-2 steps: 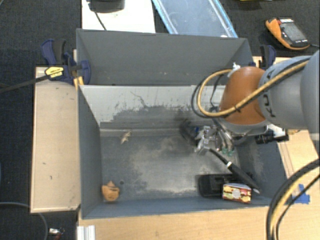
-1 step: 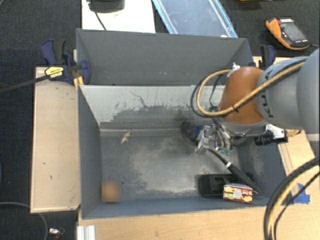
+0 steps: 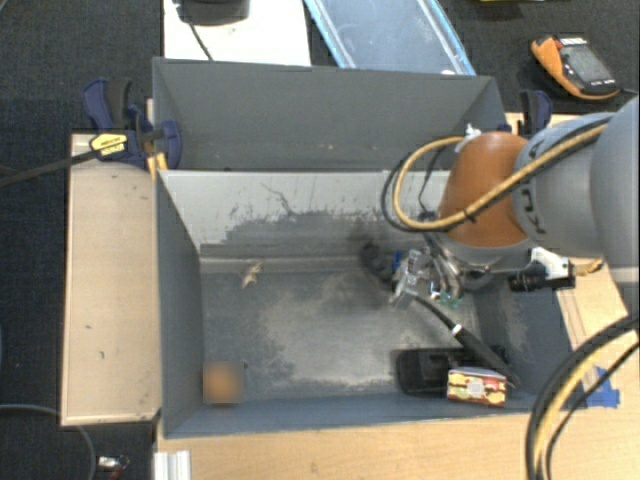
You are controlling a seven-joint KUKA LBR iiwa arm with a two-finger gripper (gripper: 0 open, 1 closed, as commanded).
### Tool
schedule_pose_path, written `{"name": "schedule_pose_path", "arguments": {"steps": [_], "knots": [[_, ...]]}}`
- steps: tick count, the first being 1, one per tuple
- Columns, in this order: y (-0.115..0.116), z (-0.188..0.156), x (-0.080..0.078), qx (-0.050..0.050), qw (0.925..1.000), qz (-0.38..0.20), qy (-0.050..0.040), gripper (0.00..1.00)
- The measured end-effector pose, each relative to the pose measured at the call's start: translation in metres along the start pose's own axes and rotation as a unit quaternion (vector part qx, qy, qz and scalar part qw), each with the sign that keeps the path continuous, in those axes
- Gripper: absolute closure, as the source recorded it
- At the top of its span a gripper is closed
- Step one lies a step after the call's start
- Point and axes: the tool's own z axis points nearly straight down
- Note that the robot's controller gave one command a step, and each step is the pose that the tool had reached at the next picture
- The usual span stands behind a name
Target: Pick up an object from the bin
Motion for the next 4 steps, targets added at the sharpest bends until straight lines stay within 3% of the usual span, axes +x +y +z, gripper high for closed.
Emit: {"name": "schedule_pose_path", "arguments": {"steps": [1, 3, 4], "knots": [[-0.041, -0.118, -0.017, 0.000, 0.9887, -0.150, -0.0015, 1.00], [-0.050, -0.126, -0.020, -0.001, 0.9874, -0.158, -0.0005, 1.00], [-0.079, -0.167, -0.020, -0.001, 0.9814, -0.192, -0.0027, 1.00]]}}
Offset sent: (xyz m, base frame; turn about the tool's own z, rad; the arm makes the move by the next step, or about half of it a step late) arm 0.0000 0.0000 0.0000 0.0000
